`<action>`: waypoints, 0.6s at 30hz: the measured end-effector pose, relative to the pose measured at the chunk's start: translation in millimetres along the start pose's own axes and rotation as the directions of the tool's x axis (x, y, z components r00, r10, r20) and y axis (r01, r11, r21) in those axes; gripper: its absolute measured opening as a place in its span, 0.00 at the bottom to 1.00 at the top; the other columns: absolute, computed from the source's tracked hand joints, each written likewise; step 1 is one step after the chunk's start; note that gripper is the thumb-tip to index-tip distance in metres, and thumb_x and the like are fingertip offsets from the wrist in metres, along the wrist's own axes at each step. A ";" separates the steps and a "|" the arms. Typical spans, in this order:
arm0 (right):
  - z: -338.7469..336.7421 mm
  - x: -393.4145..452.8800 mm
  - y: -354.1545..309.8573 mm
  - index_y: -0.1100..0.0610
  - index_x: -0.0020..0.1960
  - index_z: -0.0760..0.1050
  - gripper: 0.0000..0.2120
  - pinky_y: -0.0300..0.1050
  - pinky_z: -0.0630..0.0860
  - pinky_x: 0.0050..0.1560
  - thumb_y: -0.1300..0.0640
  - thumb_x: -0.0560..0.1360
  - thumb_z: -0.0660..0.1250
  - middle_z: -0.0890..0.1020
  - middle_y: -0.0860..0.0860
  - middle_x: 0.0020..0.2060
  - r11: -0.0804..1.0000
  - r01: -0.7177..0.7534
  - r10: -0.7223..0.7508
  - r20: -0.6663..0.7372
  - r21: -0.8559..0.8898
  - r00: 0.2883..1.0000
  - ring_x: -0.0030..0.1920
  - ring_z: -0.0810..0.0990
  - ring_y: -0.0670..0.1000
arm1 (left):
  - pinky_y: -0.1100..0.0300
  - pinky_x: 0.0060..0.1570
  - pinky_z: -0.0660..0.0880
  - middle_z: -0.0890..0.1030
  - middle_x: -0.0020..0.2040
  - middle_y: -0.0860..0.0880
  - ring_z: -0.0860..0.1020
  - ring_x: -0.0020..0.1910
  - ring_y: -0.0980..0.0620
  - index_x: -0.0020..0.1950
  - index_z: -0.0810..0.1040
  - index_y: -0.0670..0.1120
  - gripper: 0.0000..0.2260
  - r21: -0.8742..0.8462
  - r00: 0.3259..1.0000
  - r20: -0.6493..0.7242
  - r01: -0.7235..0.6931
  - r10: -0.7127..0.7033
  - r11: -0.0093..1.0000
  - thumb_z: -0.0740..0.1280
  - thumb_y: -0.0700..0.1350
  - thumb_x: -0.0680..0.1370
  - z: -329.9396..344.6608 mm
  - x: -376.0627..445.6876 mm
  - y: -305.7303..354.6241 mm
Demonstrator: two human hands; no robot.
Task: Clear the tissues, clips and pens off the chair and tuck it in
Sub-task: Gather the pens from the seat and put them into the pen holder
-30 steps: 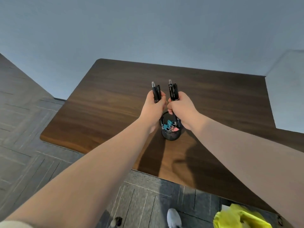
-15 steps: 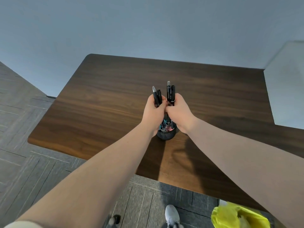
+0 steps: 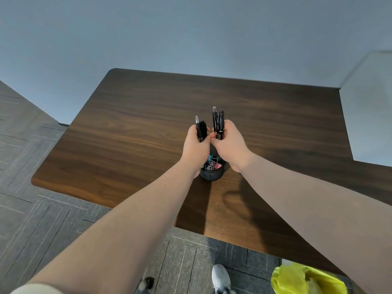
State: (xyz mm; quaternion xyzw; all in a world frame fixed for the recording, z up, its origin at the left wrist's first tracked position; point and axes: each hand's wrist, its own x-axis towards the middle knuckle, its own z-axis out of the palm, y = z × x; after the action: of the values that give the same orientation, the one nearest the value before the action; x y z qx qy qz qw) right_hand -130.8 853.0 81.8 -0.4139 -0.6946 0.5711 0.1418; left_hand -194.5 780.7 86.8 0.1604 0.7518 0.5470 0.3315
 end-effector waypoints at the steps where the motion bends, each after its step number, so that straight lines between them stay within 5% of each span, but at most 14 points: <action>1: 0.3 -0.6 -0.2 0.53 0.52 0.69 0.09 0.36 0.70 0.40 0.65 0.77 0.62 0.78 0.49 0.45 1.000 0.005 -0.005 0.005 -0.003 1.000 0.48 0.77 0.50 | 0.51 0.59 0.75 0.79 0.53 0.50 0.77 0.56 0.49 0.57 0.71 0.47 0.08 0.012 1.000 -0.001 0.002 -0.002 1.000 0.63 0.41 0.79 -0.3 0.0 -0.5; 4: 1.2 -4.0 0.1 0.54 0.56 0.70 0.09 0.38 0.73 0.42 0.63 0.77 0.63 0.77 0.49 0.47 0.999 0.011 -0.010 0.020 -0.030 1.000 0.48 0.76 0.49 | 0.55 0.57 0.75 0.77 0.54 0.52 0.76 0.57 0.51 0.61 0.70 0.49 0.13 0.053 1.000 -0.018 0.003 -0.002 0.999 0.63 0.38 0.78 -3.3 0.1 -1.8; 7: 0.3 -7.7 1.1 0.54 0.60 0.70 0.15 0.45 0.78 0.54 0.65 0.75 0.66 0.78 0.49 0.51 1.000 -0.005 0.005 0.024 -0.006 1.000 0.53 0.78 0.50 | 0.53 0.60 0.76 0.75 0.58 0.51 0.75 0.61 0.51 0.64 0.69 0.50 0.19 0.052 1.000 -0.004 0.016 -0.016 0.999 0.61 0.33 0.77 -8.6 -0.7 -0.4; 12: -4.7 -15.0 -4.0 0.53 0.69 0.67 0.25 0.43 0.70 0.66 0.65 0.74 0.68 0.74 0.51 0.66 0.983 0.118 -0.113 0.043 -0.139 0.993 0.66 0.72 0.49 | 0.60 0.60 0.67 0.65 0.74 0.50 0.64 0.71 0.53 0.73 0.62 0.53 0.29 0.118 0.998 0.055 0.003 -0.010 0.993 0.61 0.31 0.77 -19.9 -9.1 6.0; 17: -11.4 -23.8 -12.9 0.52 0.72 0.64 0.27 0.46 0.64 0.70 0.61 0.75 0.67 0.70 0.49 0.71 0.933 0.181 -0.168 0.071 -0.311 0.983 0.72 0.66 0.50 | 0.63 0.53 0.66 0.65 0.71 0.51 0.71 0.51 0.63 0.76 0.57 0.54 0.30 0.171 0.994 0.102 0.024 -0.041 0.985 0.61 0.34 0.78 -37.2 -30.0 15.4; 18: -12.4 -27.3 -14.3 0.52 0.73 0.63 0.28 0.46 0.63 0.71 0.60 0.75 0.67 0.69 0.48 0.72 0.919 0.189 -0.172 0.081 -0.347 0.982 0.72 0.66 0.50 | 0.63 0.55 0.67 0.65 0.71 0.51 0.71 0.56 0.61 0.76 0.56 0.54 0.30 0.175 0.993 0.106 0.033 -0.052 0.984 0.62 0.34 0.78 -41.8 -35.8 16.2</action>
State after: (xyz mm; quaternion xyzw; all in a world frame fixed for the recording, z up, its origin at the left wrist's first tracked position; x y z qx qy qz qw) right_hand -111.6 841.1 106.1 -0.3527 -0.8241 0.4317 0.1003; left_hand -198.5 734.9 120.9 0.2024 0.7801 0.4629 0.3690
